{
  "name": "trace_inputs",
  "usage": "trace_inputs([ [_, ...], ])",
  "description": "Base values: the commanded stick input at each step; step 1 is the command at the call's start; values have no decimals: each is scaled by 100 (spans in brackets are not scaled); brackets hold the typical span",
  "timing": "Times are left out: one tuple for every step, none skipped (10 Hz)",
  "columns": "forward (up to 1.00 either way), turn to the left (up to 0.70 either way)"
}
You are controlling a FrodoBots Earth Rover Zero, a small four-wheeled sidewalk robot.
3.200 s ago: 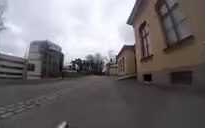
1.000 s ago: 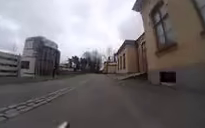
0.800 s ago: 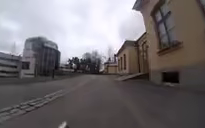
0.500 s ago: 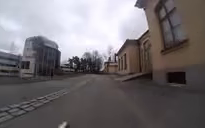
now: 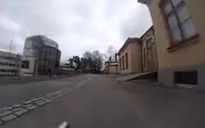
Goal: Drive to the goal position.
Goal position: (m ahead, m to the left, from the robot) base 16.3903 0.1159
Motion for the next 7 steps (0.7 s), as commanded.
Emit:
trace_inputs([
  [100, 0],
  [100, 0],
  [100, 0],
  [100, 0],
  [100, 0],
  [100, 0],
  [100, 0],
])
